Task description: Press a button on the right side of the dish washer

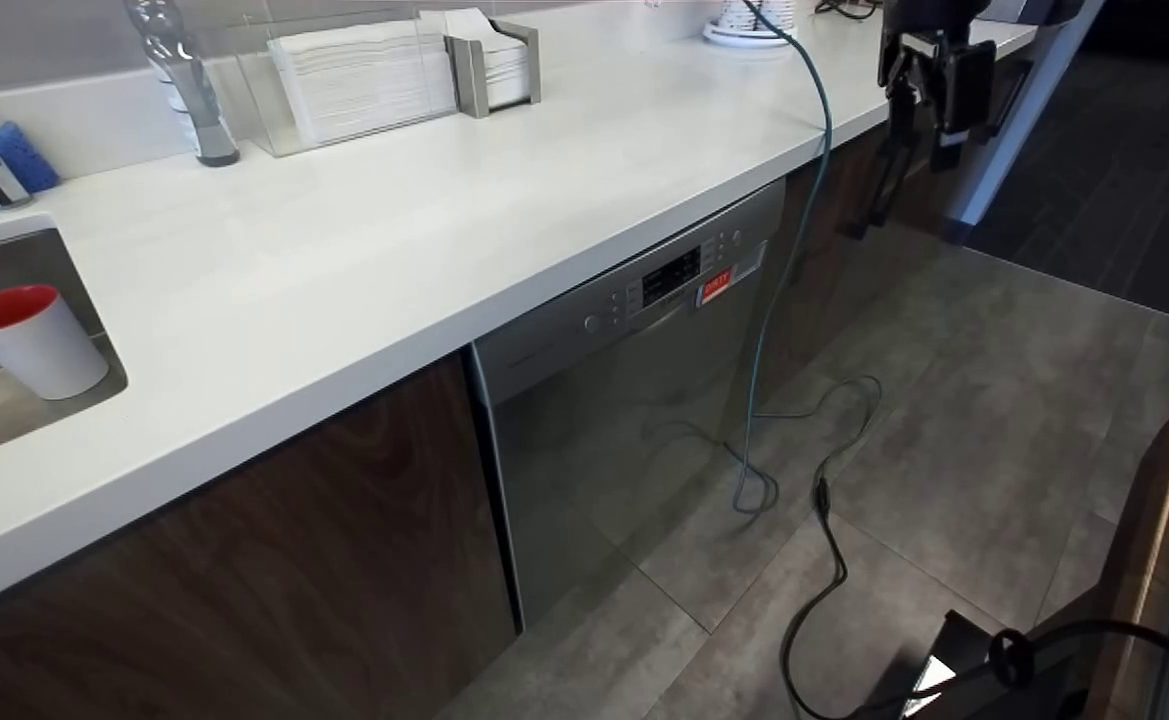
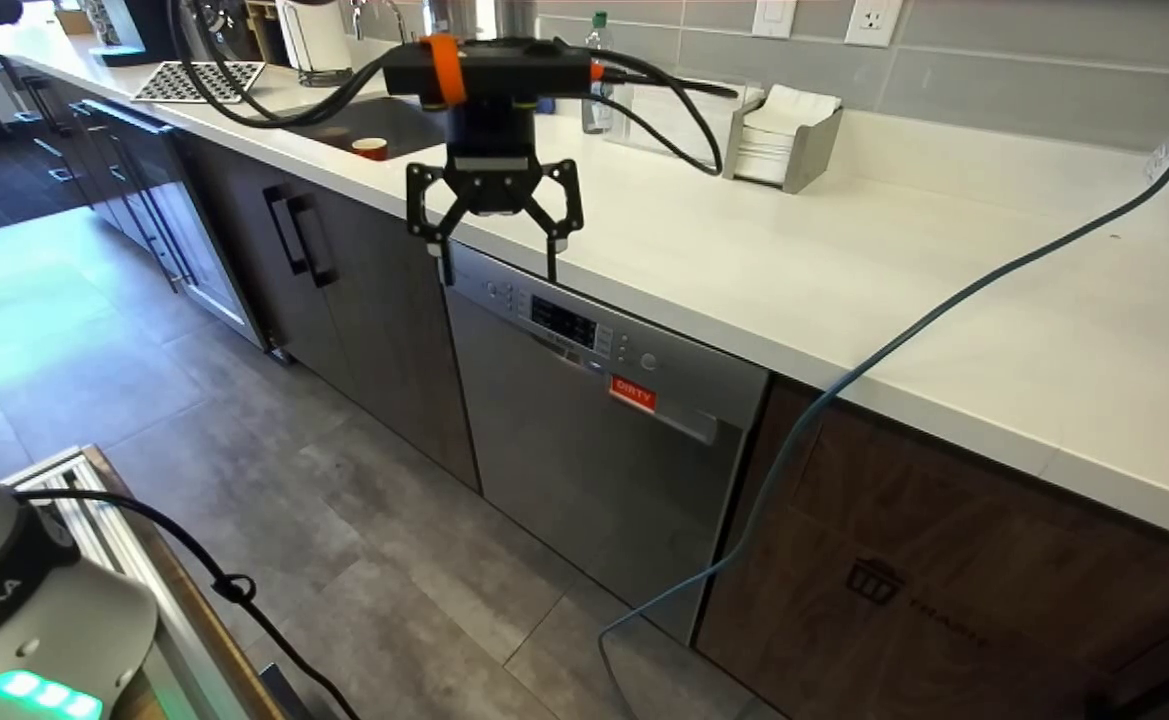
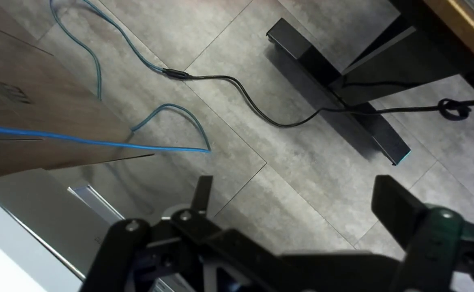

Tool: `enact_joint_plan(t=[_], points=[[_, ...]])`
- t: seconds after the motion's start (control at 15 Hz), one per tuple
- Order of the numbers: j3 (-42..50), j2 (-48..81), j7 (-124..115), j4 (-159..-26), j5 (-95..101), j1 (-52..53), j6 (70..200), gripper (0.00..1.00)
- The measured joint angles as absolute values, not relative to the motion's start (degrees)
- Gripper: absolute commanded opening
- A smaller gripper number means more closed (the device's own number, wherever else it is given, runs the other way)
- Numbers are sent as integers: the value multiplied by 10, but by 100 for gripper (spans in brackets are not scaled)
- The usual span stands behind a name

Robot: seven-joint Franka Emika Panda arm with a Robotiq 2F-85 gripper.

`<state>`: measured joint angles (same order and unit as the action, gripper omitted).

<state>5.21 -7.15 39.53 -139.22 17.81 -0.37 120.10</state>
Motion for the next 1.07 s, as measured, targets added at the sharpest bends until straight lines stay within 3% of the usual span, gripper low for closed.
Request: enact_joint_plan(t=[0.33, 1.07], points=[[52, -58, 451, -1411, 178, -4, 1245, 100], [56, -44, 660, -1518, 87, -6, 1476, 100]])
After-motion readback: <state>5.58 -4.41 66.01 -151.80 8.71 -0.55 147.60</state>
